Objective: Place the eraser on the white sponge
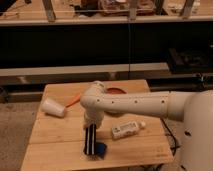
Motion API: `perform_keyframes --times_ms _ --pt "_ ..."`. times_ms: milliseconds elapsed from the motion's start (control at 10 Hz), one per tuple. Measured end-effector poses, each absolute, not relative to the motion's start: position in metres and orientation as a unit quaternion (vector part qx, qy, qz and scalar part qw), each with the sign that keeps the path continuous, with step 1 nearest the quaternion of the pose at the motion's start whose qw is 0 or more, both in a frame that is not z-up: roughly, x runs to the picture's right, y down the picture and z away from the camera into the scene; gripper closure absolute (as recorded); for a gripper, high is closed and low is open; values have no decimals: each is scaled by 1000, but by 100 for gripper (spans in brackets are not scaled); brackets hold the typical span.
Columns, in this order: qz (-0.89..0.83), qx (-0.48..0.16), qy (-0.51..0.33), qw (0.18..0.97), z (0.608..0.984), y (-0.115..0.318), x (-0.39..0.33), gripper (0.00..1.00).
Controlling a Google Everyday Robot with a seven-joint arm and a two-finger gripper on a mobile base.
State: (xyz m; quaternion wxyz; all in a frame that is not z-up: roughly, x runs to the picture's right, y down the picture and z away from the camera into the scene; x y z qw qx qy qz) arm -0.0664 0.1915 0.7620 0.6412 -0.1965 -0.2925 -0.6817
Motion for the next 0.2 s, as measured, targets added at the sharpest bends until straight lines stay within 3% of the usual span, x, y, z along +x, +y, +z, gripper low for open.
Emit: perform_keyframes --times_ms 200 --pt "-677 -197 -293 645 764 195 -60 40"
